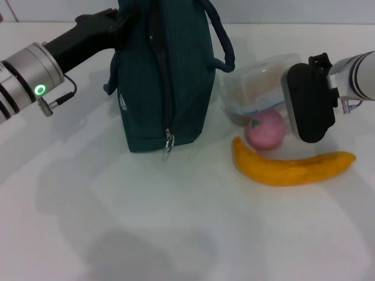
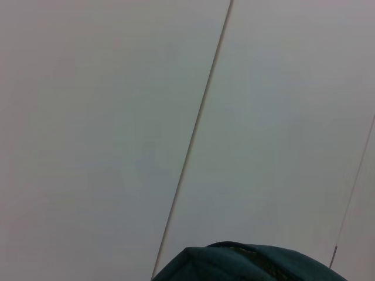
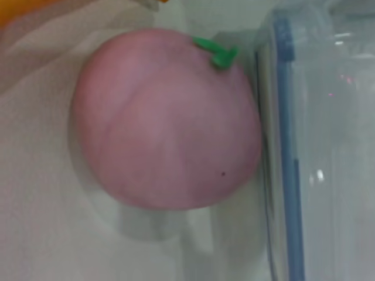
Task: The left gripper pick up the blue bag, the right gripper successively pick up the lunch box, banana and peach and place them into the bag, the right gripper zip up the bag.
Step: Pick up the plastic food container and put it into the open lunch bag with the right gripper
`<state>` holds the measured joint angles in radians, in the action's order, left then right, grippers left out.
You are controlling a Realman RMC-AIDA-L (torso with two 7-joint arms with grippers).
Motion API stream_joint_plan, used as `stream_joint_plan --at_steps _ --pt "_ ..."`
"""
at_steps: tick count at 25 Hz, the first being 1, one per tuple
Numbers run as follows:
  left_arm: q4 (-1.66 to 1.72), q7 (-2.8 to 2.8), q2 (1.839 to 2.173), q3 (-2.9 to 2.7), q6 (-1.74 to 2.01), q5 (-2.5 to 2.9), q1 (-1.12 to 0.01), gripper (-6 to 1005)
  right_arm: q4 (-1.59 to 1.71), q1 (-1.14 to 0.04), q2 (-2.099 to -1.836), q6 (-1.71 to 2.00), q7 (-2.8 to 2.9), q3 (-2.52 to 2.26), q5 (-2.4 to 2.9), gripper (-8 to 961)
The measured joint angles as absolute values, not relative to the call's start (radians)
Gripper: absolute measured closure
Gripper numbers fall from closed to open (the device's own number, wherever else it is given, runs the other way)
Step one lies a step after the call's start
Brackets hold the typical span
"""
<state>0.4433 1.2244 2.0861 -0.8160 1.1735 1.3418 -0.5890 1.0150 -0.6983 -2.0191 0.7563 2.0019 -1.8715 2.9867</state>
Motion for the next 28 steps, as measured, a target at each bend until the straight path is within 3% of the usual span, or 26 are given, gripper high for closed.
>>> stream_joint_plan --at_steps 15,28 --pt "0.446 1.221 2.086 -0.821 1.18 1.319 -0.589 900 1.018 -0.681 -2.025 0.653 2.012 -1.854 2.982 858" --pt "0.446 1.219 2.086 -0.816 1.184 1.319 -0.598 900 0.999 -0.627 -2.022 0.448 2.004 -1.876 2.98 858"
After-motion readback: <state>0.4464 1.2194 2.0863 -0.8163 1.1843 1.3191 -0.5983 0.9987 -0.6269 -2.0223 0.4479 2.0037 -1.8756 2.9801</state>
